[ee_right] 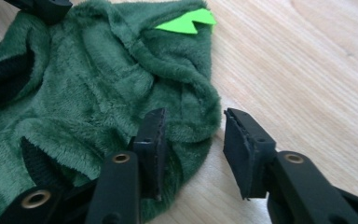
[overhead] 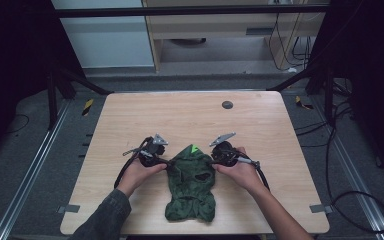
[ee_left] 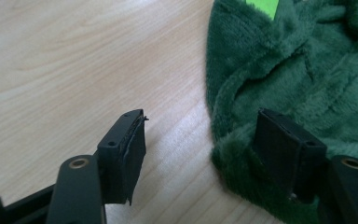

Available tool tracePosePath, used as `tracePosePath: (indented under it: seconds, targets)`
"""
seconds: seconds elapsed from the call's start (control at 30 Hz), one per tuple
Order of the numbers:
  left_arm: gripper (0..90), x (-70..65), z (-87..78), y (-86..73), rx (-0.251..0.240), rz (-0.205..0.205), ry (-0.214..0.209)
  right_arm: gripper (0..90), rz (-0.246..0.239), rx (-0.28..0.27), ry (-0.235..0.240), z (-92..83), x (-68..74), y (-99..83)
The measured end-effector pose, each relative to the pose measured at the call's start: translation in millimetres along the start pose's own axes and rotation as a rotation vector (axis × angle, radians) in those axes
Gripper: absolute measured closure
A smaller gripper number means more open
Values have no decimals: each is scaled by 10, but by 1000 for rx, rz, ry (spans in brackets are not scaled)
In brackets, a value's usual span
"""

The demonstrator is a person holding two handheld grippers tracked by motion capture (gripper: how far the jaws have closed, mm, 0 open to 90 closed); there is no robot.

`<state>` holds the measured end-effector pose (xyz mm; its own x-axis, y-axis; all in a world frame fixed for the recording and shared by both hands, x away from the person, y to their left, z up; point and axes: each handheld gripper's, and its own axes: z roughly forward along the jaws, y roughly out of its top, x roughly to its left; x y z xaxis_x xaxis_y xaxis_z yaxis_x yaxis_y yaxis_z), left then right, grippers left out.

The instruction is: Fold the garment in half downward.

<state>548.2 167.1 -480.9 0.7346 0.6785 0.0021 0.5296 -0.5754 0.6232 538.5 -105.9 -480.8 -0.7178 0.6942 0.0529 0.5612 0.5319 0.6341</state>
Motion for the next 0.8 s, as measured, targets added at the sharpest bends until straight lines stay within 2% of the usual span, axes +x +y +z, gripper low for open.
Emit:
tracePosePath:
  seconds: [0.13, 0.3, 0.5, 0.63, 0.8]
  targets:
    - [321, -10, -24, -23, -11, -6, -9, 537, -6, 5, 5, 34, 18, 2]
    - [323, -13, 15, -43, 8, -1, -16, 510, 8, 18, 8, 78, 25, 6]
    - [387, -13, 35, -52, 15, -16, -42, 468, 32, 18, 15, 109, -6, 10]
    - [452, -25, 25, -50, 15, -10, -68, 549, 12, 29, 34, 108, 6, 24]
    - [674, -64, 22, -47, 15, -2, -121, 737, -14, 51, 66, 115, 48, 57]
